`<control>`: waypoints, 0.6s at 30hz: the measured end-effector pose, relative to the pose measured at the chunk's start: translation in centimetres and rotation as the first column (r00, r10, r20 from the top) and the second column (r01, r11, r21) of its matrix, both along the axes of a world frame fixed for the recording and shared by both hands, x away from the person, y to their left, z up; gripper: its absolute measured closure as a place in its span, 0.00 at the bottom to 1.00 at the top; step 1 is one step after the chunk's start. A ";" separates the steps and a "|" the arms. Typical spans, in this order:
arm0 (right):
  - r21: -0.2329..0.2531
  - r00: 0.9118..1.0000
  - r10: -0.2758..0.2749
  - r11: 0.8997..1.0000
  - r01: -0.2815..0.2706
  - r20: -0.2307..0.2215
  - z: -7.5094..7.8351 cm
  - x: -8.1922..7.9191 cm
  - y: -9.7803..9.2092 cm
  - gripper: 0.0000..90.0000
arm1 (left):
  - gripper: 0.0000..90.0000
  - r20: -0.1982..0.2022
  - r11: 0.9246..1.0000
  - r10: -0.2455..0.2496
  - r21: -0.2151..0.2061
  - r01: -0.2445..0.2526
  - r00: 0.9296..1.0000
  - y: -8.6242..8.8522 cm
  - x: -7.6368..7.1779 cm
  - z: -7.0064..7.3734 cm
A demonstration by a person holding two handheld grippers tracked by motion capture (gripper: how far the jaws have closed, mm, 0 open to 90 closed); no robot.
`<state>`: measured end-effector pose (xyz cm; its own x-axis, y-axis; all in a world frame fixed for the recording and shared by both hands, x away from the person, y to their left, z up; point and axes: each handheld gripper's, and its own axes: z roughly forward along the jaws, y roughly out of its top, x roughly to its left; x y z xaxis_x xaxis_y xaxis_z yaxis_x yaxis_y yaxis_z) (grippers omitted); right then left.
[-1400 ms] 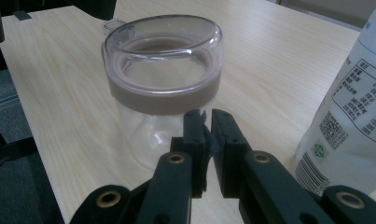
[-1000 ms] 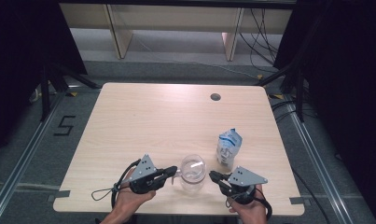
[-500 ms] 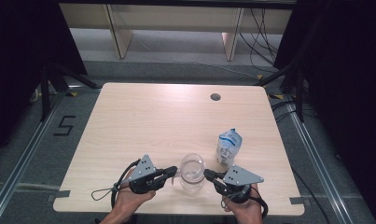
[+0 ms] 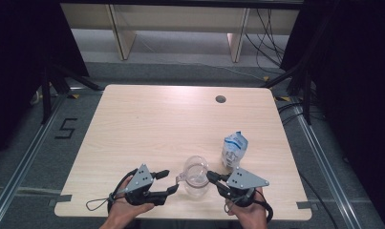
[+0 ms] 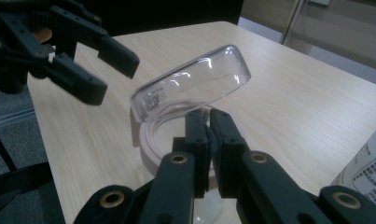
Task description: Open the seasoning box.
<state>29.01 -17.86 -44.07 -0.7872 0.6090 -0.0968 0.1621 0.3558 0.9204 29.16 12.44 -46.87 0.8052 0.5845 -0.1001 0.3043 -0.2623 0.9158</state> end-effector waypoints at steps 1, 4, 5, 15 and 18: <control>0.003 1.000 0.005 1.000 -0.005 -0.012 0.2 -0.1 0.2 0.96 | 0.38 -0.012 1.000 0.012 0.016 -0.012 1.000 0.1 -0.2 -0.2; 0.006 1.000 0.015 1.000 -0.015 -0.011 0.2 -0.2 0.4 0.95 | 0.35 -0.022 0.999 0.003 0.032 -0.002 1.000 0.6 -0.5 -0.7; 0.000 1.000 0.016 1.000 -0.016 -0.010 0.3 -0.2 0.4 0.95 | 0.34 -0.028 0.999 0.011 0.039 -0.009 1.000 0.7 -0.8 -0.8; 0.009 0.999 0.044 0.999 -0.044 0.007 0.9 -0.5 2.0 0.95 | 0.24 -0.055 0.997 0.039 0.069 -0.035 0.998 2.4 -1.8 -2.0; 0.011 0.999 0.047 0.999 -0.047 0.014 1.0 -0.7 2.8 0.95 | 0.22 -0.084 0.997 0.059 0.059 -0.055 0.995 2.6 -2.1 -2.4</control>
